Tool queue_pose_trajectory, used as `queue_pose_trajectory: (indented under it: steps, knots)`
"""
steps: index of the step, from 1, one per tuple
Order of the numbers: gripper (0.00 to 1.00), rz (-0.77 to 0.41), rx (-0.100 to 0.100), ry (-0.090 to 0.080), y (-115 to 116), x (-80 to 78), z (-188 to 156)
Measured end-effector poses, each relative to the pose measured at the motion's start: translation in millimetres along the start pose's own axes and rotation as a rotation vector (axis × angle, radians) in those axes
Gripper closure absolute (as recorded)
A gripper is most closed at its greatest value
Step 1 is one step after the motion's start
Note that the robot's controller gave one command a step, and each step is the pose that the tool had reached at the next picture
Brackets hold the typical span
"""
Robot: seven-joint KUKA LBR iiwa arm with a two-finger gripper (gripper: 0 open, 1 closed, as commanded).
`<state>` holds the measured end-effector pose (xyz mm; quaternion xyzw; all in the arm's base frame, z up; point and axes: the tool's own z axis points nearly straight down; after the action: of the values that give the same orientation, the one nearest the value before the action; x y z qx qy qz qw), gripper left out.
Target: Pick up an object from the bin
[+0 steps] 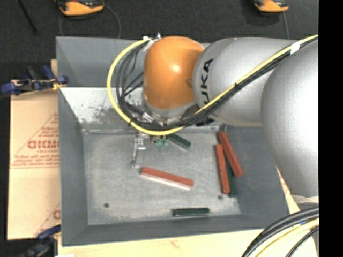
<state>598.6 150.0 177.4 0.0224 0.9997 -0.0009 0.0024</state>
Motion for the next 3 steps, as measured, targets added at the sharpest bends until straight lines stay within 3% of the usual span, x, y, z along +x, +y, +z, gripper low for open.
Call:
queue_pose_trajectory:
  steps: [1,2,3]
  knots:
    - [0.00,0.008,0.000,0.011,-34,31.0,96]
    - [0.00,-0.073,0.003,0.006,-128,57.7,108]
    - [0.00,0.000,-0.002,-0.001,-152,27.0,101]
